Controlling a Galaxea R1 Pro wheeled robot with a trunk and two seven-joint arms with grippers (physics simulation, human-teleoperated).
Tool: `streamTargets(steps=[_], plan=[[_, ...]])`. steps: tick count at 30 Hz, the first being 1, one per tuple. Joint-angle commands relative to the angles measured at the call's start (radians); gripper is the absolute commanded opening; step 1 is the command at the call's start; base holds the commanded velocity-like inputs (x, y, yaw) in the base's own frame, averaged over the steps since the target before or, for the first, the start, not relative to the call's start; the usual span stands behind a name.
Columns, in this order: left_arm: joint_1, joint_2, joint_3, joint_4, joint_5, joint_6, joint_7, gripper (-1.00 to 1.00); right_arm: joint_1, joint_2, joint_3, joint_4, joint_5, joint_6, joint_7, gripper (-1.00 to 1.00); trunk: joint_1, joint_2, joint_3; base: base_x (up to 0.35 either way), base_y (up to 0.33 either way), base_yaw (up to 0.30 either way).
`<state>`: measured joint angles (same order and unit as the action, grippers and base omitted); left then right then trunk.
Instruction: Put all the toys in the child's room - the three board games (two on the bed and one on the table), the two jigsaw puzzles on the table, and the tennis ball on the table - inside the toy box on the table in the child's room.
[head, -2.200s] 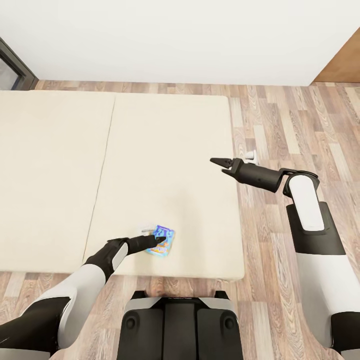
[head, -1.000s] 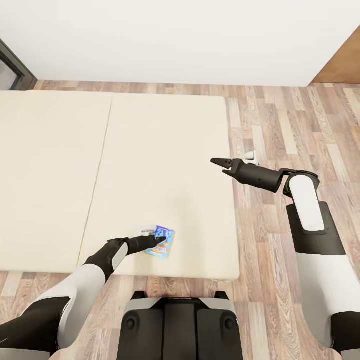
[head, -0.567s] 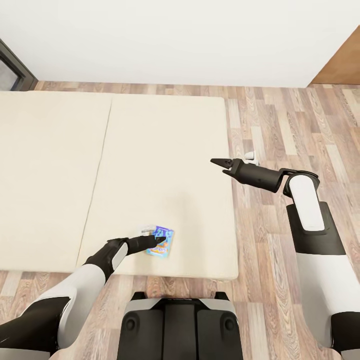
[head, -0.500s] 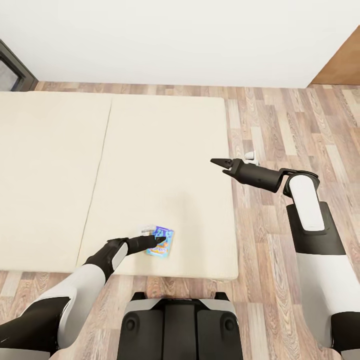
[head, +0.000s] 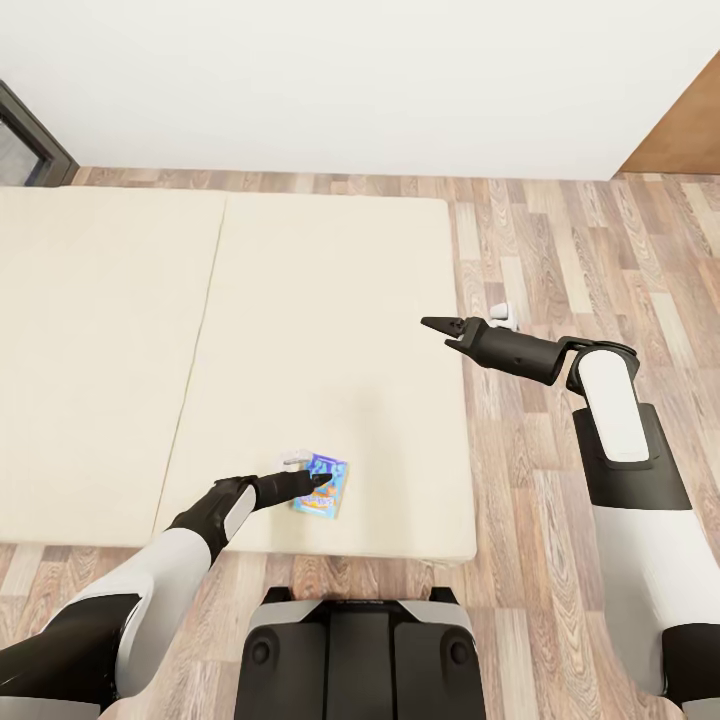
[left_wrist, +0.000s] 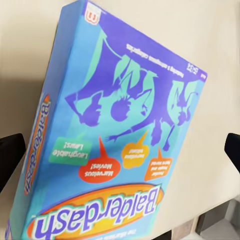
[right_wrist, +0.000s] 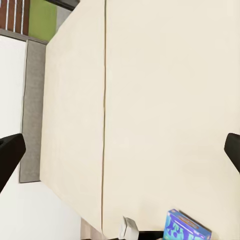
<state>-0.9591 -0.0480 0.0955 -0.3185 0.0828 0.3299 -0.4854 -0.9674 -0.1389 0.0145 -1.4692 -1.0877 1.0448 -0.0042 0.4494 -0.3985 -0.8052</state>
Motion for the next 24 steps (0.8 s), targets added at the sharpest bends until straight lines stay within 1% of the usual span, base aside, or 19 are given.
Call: streamTargets(steps=[1, 8, 15, 24], plan=[[0.000, -0.001, 0.007, -0.001, 0.006, 0.010, -0.002, 1.00, -0.001, -0.001, 0.001, 0.000, 0.000, 0.002, 0.000, 1.00, 0.001, -0.001, 0.000, 0.000, 0.000, 0.000], [0.000, -0.001, 0.007, -0.001, 0.006, 0.011, -0.001, 1.00, -0.001, -0.001, 0.001, 0.000, 0.000, 0.002, 0.000, 1.00, 0.001, -0.001, 0.004, -0.001, -0.009, 0.000], [0.000, -0.001, 0.006, -0.001, 0.006, 0.011, -0.001, 1.00, -0.001, -0.001, 0.001, 0.000, 0.000, 0.002, 0.000, 1.00, 0.001, -0.001, 0.004, -0.052, -0.146, 0.000], [-0.001, -0.001, 0.007, -0.001, 0.006, 0.011, -0.002, 1.00, -0.001, -0.001, 0.004, 0.000, 0.000, 0.002, 0.000, 1.00, 0.001, -0.001, 0.004, -0.008, -0.026, 0.000]])
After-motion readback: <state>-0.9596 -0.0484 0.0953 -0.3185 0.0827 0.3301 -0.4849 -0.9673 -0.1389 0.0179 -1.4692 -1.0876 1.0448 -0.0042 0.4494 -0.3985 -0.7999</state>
